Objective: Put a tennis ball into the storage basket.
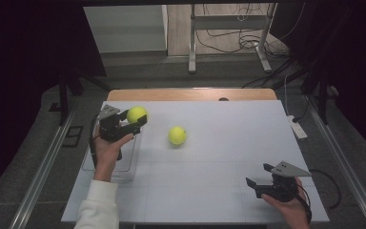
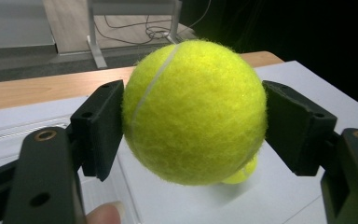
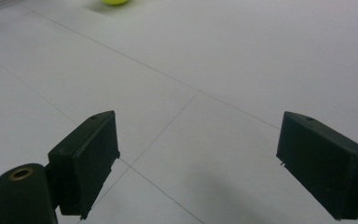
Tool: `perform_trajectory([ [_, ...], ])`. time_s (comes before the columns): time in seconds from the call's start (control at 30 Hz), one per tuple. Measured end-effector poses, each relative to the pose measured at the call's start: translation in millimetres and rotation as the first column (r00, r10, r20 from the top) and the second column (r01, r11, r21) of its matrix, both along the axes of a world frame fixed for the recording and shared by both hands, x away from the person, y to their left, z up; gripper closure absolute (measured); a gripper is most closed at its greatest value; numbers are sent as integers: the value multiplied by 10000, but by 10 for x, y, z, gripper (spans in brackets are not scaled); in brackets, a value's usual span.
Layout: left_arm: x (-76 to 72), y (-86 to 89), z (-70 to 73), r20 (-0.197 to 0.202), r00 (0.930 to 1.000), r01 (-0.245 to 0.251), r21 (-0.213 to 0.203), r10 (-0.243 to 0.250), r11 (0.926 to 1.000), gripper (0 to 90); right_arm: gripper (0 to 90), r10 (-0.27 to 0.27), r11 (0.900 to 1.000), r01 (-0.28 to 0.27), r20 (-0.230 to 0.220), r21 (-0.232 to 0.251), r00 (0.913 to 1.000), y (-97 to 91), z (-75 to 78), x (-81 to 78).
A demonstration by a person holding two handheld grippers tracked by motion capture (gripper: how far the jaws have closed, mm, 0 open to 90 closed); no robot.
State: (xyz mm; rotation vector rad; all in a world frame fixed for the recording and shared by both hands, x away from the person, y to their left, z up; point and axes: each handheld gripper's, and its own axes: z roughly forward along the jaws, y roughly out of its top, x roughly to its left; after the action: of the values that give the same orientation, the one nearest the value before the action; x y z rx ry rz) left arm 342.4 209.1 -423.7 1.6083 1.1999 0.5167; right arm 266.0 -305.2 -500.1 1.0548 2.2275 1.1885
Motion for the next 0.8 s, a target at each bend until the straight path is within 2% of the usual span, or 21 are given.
perform_trajectory([
  [0.23, 1, 93, 1, 4, 9998, -176, -332, 176, 9993, 266, 131, 5, 10000, -5, -11, 15, 10000, -3, -1, 2],
  [0.8, -15, 204, 20, 53, 9965, -832, -67, 833, 9965, 266, 131, -28, 10000, 28, -9, 22, 10000, -18, 4, 2],
])
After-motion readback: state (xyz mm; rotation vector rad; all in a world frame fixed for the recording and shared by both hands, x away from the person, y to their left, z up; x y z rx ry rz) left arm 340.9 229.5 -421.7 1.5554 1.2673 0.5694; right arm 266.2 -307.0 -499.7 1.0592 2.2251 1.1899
